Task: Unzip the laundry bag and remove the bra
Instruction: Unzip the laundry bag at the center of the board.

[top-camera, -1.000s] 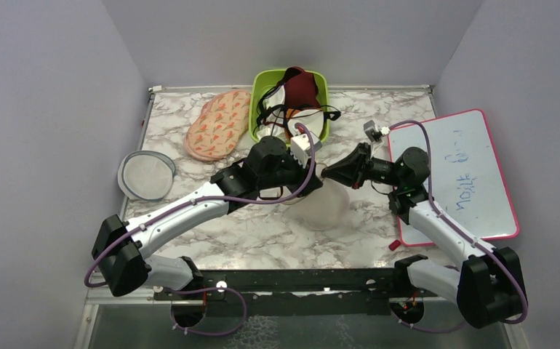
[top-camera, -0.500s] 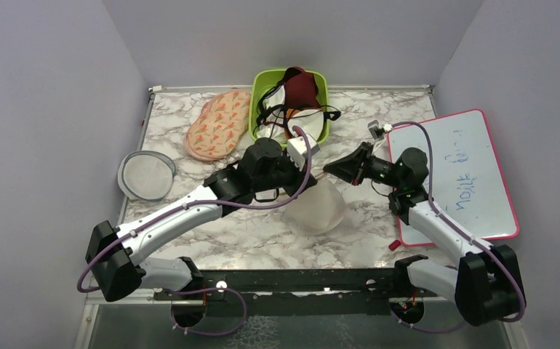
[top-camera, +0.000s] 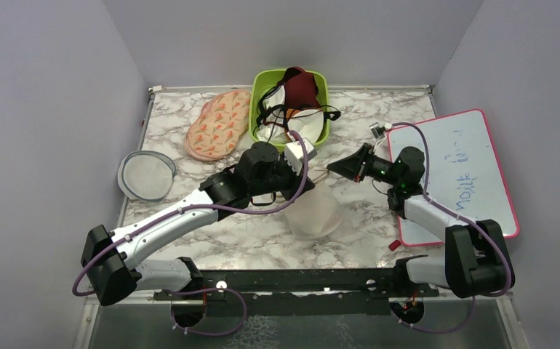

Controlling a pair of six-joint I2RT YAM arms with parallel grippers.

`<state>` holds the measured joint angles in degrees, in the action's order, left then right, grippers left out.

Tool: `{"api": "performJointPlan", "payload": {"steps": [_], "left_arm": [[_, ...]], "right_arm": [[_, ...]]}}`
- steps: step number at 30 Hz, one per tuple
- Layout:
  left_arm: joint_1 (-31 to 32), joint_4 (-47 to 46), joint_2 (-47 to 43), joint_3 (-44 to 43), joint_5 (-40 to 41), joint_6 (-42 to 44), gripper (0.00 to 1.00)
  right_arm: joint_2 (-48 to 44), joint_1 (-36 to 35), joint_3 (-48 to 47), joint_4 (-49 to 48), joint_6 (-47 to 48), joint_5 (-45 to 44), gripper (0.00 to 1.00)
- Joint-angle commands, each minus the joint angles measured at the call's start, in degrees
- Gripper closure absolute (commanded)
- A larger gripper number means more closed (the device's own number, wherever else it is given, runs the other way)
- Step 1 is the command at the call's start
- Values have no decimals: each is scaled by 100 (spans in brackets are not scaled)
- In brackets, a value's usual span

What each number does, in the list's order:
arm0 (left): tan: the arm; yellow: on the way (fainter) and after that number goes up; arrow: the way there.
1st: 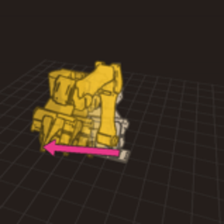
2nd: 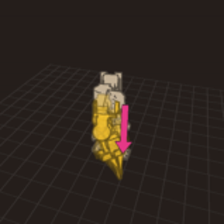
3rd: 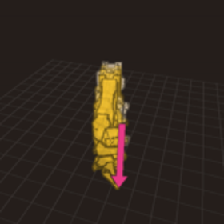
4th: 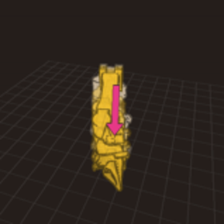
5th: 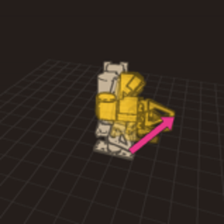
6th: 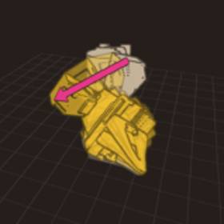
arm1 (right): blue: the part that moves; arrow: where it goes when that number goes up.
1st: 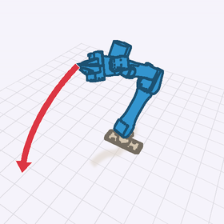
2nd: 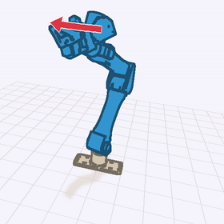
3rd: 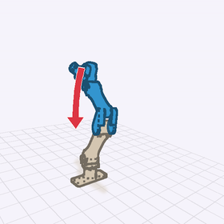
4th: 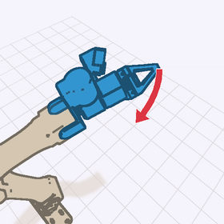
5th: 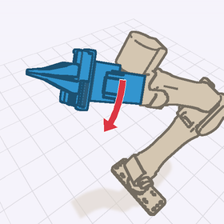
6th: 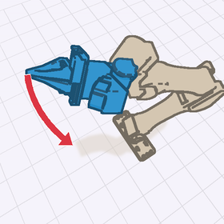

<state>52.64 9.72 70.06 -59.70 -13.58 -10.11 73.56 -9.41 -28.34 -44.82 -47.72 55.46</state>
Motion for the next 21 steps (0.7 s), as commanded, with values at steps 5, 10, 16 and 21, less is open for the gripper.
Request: {"api": "performJointPlan", "payload": {"steps": [5,10,16,21], "left_arm": [[50,-95,177,-74,-180,62,76],[60,-84,362,-244,-129,24,64],[137,-55,579,-421,150,-34,59],[206,28,703,-560,570,31,62]], "right_arm": [[-583,-1,-256,240,389,472,99],[-826,-82,-334,568,553,487,99],[-888,-209,-303,508,475,471,99],[-959,-356,-311,532,465,457,99]]}}
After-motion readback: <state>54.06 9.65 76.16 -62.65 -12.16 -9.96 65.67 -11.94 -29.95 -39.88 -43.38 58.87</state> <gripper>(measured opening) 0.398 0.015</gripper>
